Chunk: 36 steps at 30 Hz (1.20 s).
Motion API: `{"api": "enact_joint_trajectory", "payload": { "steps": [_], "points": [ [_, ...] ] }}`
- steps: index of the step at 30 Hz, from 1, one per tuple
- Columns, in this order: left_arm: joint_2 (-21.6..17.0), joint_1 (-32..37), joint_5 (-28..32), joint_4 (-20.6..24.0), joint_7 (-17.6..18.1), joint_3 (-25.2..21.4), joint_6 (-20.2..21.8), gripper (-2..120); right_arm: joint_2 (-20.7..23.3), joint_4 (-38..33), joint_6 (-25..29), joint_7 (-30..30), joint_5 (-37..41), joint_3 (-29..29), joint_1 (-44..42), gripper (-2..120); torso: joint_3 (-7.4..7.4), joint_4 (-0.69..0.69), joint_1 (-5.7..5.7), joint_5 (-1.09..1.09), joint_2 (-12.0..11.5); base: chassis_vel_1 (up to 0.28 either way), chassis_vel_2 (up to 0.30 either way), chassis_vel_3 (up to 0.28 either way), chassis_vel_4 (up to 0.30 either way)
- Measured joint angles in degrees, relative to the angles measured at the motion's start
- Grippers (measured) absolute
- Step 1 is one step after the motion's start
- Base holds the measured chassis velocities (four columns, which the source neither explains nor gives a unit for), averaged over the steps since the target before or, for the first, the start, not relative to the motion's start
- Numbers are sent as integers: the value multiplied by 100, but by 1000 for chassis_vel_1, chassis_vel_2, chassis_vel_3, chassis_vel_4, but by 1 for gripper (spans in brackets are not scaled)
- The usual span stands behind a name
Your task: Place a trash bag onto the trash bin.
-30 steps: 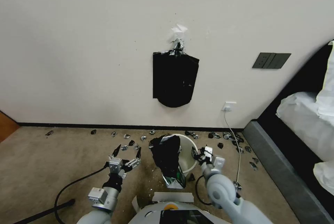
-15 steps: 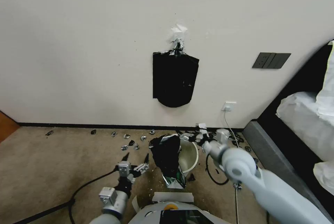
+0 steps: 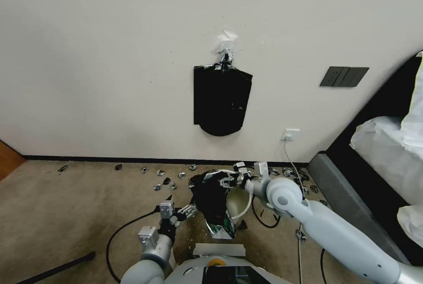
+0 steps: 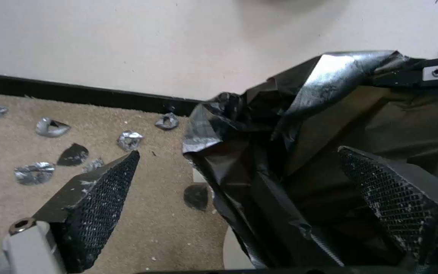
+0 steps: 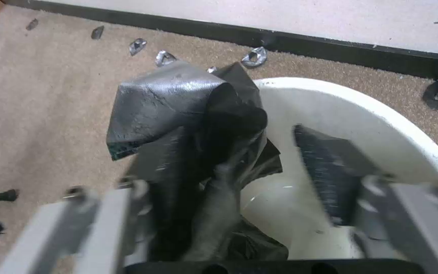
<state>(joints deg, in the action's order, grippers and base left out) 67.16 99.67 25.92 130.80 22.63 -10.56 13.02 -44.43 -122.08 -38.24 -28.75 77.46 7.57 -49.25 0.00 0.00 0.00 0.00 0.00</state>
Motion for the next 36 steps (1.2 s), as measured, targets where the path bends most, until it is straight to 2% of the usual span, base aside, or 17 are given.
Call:
{"api": "enact_joint_trajectory", "payload": {
  "steps": [3,4,7,8,11,14,15,17,22,25,26,29,30,33,36],
  "points": [
    [106,-149,16,-95,89,141,76,100,32,0,31,-22,-10,83,35,34,0,0,0,0,0,0,0,0,0],
    [106,-149,16,-95,89,141,76,100,32,0,31,-22,-10,83,35,34,0,0,0,0,0,0,0,0,0],
    [206,-301,61,-198,239,300,239,100,19,8,96,-51,-103,90,12,20,0,0,0,0,0,0,0,0,0],
    [206,-301,61,-198,239,300,239,100,19,8,96,-51,-103,90,12,20,0,0,0,0,0,0,0,0,0],
    [294,-482,163,-296,409,453,420,100,12,9,144,-62,-180,80,-40,7,0,0,0,1,0,0,0,0,0],
    [373,-675,298,-401,533,605,514,100,17,-8,153,-69,-199,69,-55,0,0,0,0,1,0,0,0,0,0],
    [373,-675,298,-401,533,605,514,100,17,-8,153,-69,-199,69,-55,0,0,0,0,1,0,0,0,0,0],
    [509,-935,479,-553,777,785,732,100,50,-41,156,-73,-204,52,-56,0,0,0,0,1,0,0,0,0,0],
    [633,-1198,573,-725,1033,930,868,98,90,-56,156,-75,-204,33,-59,0,0,0,0,0,0,0,0,0,0],
    [748,-1481,709,-934,1360,1052,1010,86,124,-81,156,-81,-199,-23,-90,0,0,0,0,0,0,0,0,0,0],
    [748,-1481,709,-934,1360,1052,1010,86,124,-81,156,-81,-199,-23,-90,0,0,0,0,0,0,0,0,0,0],
    [856,-1731,810,-1228,1547,1137,1106,72,152,-110,157,-84,-191,-110,-164,0,0,0,0,1,0,0,0,0,0],
    [856,-1731,810,-1228,1547,1137,1106,72,152,-110,157,-84,-191,-110,-164,0,0,0,0,1,0,0,0,0,0],
    [1041,-1881,815,-1426,1633,1201,1137,66,166,-139,157,-81,-188,-183,-255,0,0,0,0,1,0,0,0,0,0],
    [1285,-2045,812,-1670,1825,1251,1212,53,165,-150,157,-66,-187,-268,-344,0,0,0,0,1,0,0,0,0,0]
  ]
}}
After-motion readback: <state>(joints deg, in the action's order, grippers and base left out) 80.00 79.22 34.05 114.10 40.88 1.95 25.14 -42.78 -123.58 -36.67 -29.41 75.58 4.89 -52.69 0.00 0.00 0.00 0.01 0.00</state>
